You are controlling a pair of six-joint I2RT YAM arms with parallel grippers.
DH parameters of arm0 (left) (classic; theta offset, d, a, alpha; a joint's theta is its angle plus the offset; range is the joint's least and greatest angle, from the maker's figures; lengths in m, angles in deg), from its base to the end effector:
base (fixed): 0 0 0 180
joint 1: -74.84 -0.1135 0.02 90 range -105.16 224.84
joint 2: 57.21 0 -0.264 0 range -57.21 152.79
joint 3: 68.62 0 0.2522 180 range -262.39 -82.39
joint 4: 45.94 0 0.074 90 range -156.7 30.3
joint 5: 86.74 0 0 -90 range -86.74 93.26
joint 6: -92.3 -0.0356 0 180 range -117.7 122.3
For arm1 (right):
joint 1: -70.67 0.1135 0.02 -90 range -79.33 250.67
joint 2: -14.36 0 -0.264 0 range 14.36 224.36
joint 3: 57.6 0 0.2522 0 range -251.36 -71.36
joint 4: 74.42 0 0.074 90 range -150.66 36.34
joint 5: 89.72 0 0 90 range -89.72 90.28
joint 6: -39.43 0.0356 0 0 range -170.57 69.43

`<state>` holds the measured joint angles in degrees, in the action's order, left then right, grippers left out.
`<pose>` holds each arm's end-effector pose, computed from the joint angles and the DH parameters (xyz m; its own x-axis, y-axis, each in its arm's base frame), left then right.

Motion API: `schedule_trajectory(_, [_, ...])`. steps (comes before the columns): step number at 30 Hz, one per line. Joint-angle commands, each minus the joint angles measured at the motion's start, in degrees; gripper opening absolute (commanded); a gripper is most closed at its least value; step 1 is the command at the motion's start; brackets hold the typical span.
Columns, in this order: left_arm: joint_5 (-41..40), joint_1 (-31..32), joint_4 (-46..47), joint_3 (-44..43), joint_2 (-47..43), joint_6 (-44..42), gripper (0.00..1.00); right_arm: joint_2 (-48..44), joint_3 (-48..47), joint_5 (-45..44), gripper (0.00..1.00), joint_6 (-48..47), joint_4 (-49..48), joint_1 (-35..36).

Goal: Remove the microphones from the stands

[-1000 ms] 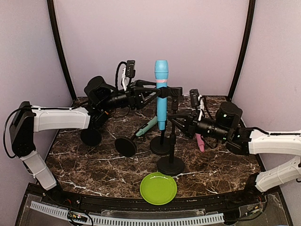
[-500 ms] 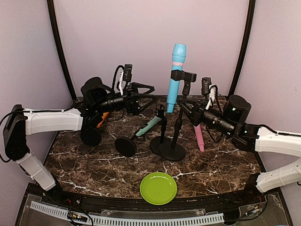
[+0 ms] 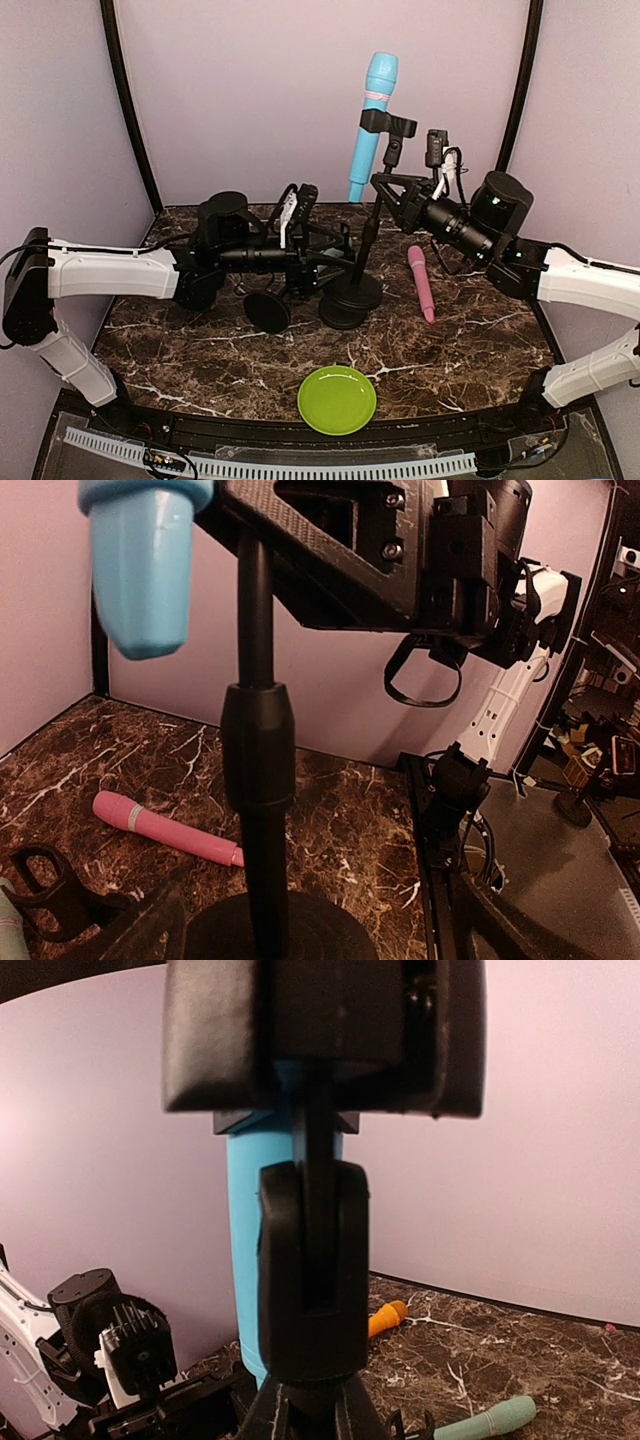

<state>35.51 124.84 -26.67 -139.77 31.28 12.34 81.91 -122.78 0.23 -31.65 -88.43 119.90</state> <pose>0.2155 -0.2863 0.3057 -0.1514 -0.0490 -0.9873 0.9793 0.1285 -0.1565 0.1819 0.2109 0.3692 -0.1207 0.3565 -0.9265 -0.7586 0.5688 0.3177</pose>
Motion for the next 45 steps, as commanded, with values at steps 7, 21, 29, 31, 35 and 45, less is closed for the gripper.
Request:
schedule_trajectory(7, [-7.4, 2.1, -8.1, -7.2, 2.5, -5.4, 0.95, 1.1, -4.9, 1.5, 0.0, -0.5, -8.1, -0.2])
schedule_trajectory(21, [-10.6, 4.9, -12.2, -12.0, 8.1, -7.7, 0.7, 0.5, -3.9, 1.5, 0.0, 0.0, -10.9, -0.2])
schedule_trajectory(29, [-11.7, 5.0, -12.2, -13.2, 9.2, -7.4, 0.44, 0.7, -2.9, 1.2, 0.0, 0.8, -12.2, -0.2])
schedule_trajectory(31, [-11.5, 5.0, -12.1, -13.2, 9.4, -7.3, 0.37, 0.7, -2.7, 0.9, 0.0, 0.9, -12.3, -0.2])
schedule_trajectory(35, [-11.4, 5.0, -12.1, -13.3, 9.4, -7.0, 0.19, 0.3, -2.1, 0.2, 0.0, 0.8, -12.6, -0.2])
schedule_trajectory(45, [-12.0, 5.0, -11.3, -12.4, 9.0, -6.3, 0.0, 0.4, -1.5, -2.3, 0.0, 0.9, -11.9, -0.2])
